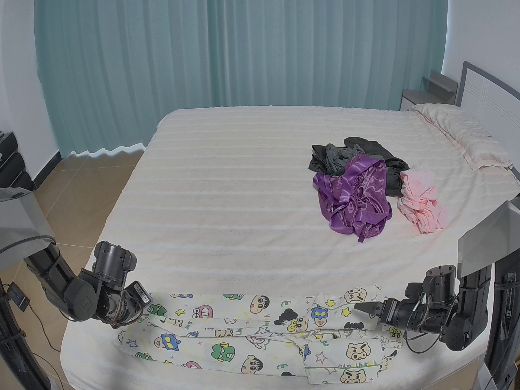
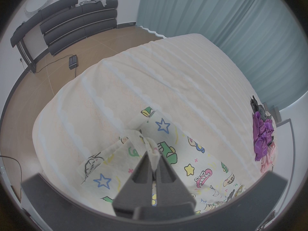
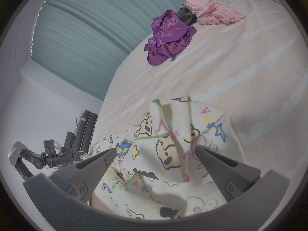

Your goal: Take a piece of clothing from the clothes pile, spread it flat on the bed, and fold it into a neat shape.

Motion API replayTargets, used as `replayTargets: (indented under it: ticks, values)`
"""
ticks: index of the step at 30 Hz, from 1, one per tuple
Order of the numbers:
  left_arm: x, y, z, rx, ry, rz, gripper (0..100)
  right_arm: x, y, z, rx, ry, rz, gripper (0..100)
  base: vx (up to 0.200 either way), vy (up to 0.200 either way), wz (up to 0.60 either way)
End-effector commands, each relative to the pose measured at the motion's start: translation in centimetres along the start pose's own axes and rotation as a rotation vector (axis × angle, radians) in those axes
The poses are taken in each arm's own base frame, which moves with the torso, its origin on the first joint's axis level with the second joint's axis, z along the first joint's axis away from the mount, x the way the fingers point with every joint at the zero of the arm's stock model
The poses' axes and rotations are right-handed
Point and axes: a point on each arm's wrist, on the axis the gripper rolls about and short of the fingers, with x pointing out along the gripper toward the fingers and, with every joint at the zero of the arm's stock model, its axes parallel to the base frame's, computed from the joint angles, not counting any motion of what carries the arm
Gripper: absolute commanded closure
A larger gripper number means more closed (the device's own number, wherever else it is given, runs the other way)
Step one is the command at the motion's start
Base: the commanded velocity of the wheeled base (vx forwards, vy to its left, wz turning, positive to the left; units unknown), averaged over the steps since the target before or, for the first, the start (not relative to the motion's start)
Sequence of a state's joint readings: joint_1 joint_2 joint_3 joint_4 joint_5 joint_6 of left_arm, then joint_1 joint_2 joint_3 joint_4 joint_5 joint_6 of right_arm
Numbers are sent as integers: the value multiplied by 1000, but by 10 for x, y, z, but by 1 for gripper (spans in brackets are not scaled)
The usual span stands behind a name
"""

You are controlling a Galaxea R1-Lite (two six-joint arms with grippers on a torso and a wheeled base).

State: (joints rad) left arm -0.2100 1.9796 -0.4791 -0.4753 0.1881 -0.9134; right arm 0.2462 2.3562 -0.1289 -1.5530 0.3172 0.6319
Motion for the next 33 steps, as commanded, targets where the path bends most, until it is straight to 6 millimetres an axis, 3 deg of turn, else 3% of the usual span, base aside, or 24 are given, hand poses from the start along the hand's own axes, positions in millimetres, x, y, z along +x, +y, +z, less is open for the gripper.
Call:
replayTargets:
  ticks: [1,5,6,18,33]
  values:
    - [-2,0,1,-2,-4,-5,100,19,-9,-11,-26,50,-21,0,0,0,0]
    - [-2,-1,1,-2,-8,-6,100,26,-10,-8,-37,16,-38,0,0,0,0]
    - [-2,-1,1,-2,-8,-6,100,26,-10,-7,-37,15,-38,100,0,0,0]
    - [-3,-18,17,-16,-126,-16,100,26,-10,8,-8,-44,-10,100,0,0,0]
    - [-13,-69,60,-15,-283,-168,100,18,-3,18,36,-77,30,100,0,0,0]
